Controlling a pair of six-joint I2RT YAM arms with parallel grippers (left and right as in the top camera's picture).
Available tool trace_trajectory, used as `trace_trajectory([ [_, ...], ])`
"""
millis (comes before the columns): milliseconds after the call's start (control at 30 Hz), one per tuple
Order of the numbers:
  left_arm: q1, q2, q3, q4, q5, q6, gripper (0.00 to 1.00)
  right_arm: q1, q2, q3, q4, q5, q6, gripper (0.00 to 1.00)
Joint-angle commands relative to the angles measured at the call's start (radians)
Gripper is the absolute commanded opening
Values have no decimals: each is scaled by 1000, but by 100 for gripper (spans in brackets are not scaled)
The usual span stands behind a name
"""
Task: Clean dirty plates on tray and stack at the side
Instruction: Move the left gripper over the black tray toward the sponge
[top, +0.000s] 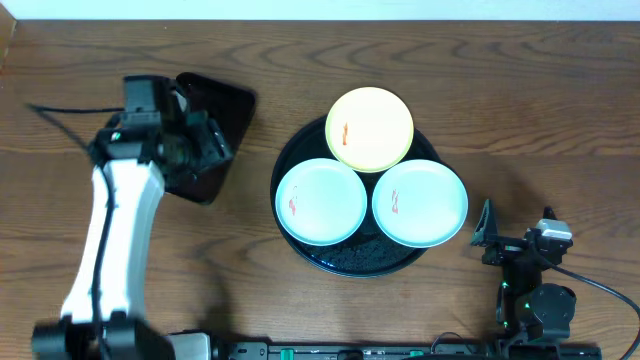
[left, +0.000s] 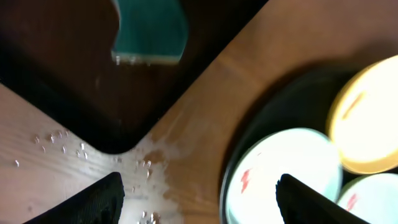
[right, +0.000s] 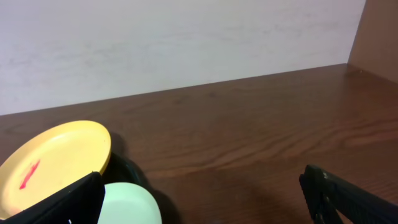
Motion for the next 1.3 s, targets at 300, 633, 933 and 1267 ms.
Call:
trace_trajectory([
  [300, -3, 61, 14, -20, 20, -48, 79, 10, -2, -2, -3, 10, -14, 99],
  [633, -2, 60, 25, 2, 120, -70, 79, 9, -2, -2, -3, 11, -14, 99],
  [933, 40, 75, 272, -103, -30, -72, 79, 10, -2, -2, -3, 11, -14, 99],
  [1267, 40, 151, 366, -74, -367, -70, 79, 10, -2, -2, -3, 10, -14, 99],
])
